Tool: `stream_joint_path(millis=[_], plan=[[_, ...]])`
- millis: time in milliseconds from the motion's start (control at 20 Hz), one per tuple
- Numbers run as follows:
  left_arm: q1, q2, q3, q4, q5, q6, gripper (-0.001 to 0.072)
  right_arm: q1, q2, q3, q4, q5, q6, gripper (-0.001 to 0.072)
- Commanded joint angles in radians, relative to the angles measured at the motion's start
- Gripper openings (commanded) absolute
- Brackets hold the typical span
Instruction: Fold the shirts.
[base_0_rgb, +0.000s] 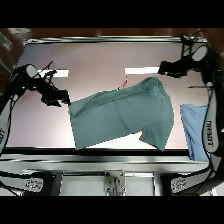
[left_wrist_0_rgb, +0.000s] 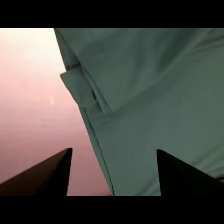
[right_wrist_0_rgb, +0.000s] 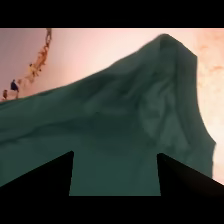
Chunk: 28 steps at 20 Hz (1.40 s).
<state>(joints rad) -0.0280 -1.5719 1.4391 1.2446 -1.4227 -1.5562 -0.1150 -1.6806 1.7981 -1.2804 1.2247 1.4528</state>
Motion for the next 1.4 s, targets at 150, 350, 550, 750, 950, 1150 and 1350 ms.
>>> stream_joint_path(millis=[150, 350, 550, 750, 950, 1150, 1350], plan=[[0.089, 0.249, -0.58, -0.243, 0.043, 0.151, 0.072, -0.338, 0.06, -0.152, 0.151, 0.47, -0.036, 0.0636], [0.103, 0.356, -0.889, -0.37, 0.186, 0.221, 0.072, -0.402, 0.06, -0.321, 0.253, 0.488, -0.046, 0.0636], [0.102, 0.351, -0.986, -0.436, 0.304, 0.221, 0.072, -0.394, 0.06, -0.394, 0.249, 0.385, -0.052, 0.0636], [0.102, 0.348, -0.995, -0.461, 0.359, 0.22, 0.072, -0.394, 0.06, -0.398, 0.239, 0.339, -0.058, 0.0636], [0.039, 0.341, -0.995, -0.516, 0.442, 0.22, 0.0714, -0.394, 0.06, -0.398, 0.219, 0.313, -0.057, 0.0636], [-0.038, 0.275, -0.994, -0.524, 0.447, 0.178, 0.0389, -0.394, 0.06, -0.398, 0.142, 0.296, -0.05, 0.0636], [-0.035, 0.283, -0.977, -0.53, 0.447, 0.183, 0.0043, -0.394, 0.057, -0.458, 0.077, 0.275, -0.036, 0.0636]])
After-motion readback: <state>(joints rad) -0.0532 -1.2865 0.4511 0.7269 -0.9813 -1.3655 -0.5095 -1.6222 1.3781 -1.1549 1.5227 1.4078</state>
